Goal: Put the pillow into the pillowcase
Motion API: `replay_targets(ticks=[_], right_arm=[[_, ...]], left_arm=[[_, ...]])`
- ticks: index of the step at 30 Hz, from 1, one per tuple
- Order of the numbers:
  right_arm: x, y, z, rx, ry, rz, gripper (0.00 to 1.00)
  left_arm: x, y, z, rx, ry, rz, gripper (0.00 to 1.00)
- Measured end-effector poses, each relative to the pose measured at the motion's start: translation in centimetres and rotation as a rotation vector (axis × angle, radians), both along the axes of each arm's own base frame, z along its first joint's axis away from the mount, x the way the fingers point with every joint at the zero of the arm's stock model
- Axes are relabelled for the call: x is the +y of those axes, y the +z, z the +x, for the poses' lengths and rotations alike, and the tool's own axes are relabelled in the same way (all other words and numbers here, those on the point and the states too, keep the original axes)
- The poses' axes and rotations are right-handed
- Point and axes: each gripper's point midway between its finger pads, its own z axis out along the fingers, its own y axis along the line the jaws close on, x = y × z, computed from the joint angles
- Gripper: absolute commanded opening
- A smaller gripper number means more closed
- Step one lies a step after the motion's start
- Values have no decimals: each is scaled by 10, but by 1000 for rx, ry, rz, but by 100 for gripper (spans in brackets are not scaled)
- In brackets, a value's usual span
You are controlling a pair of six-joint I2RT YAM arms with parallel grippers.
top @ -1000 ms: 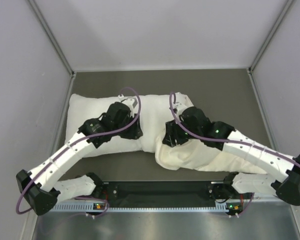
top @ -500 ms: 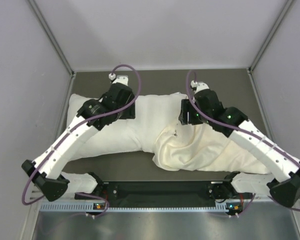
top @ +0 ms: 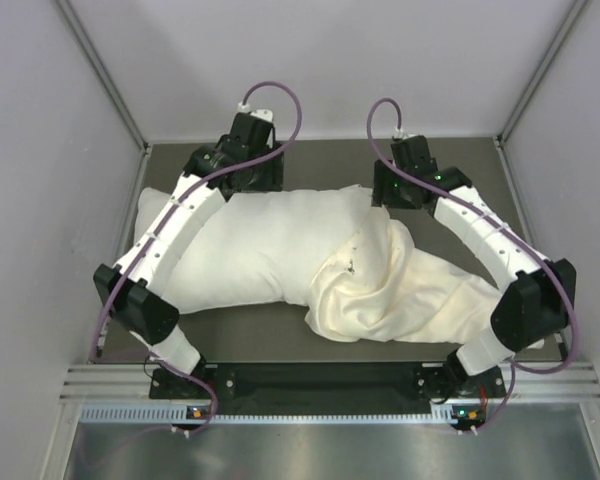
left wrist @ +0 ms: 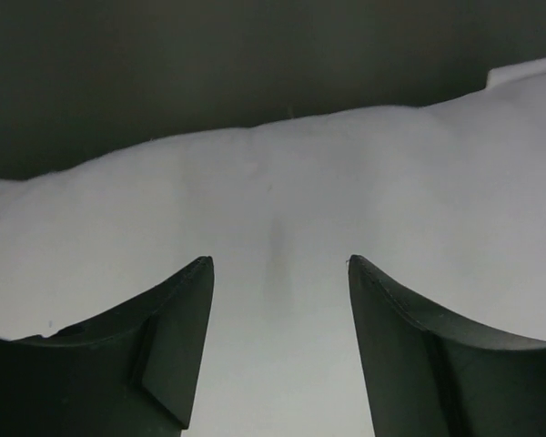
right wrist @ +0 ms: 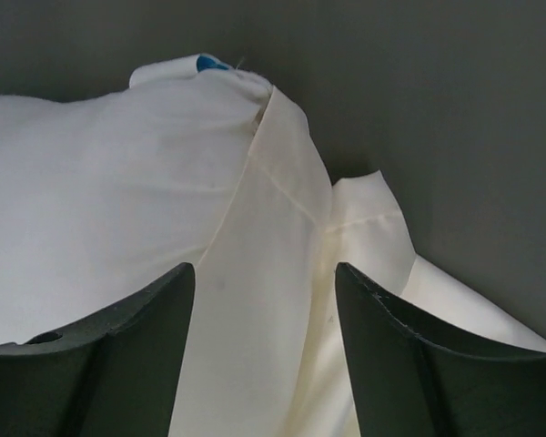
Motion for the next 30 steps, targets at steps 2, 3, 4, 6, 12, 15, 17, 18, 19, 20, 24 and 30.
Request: replay_targets(ticks=[2, 3, 4, 6, 12, 15, 17, 18, 19, 20, 24, 30], right_arm=[[2, -2, 14, -1, -6, 5, 63], [3, -3, 19, 0, -8, 6, 63], [4, -5, 24, 5, -7, 7, 63], [7, -11, 32, 14, -2, 3, 63], [7, -41, 43, 69, -12, -35, 61], [5, -55, 47, 90, -25, -60, 57], [4, -63, 50, 98, -34, -77, 52], [3, -65, 52, 98, -39, -85, 50], [1, -68, 53, 99, -43, -94, 48], [0, -71, 55, 100, -47, -104, 44], [1, -78, 62, 102, -50, -117, 18], [1, -77, 75, 87, -59, -118, 0]], left_arm=[[-17, 17, 18, -48, -38, -38, 66], [-23, 22, 24, -62, -56, -50, 66], [-28, 26, 30, -74, -70, -58, 66], [-37, 29, 39, -91, -100, -70, 66], [-59, -2, 56, -51, -165, -76, 66], [-68, -22, 63, -26, -188, -84, 66], [-76, -34, 67, -11, -209, -98, 66], [-80, -39, 69, -7, -216, -103, 66], [-84, -44, 71, -2, -225, -110, 65], [-90, -49, 72, 4, -235, -119, 64], [-112, -72, 70, 38, -281, -148, 58], [-133, -113, 55, 89, -312, -193, 52]])
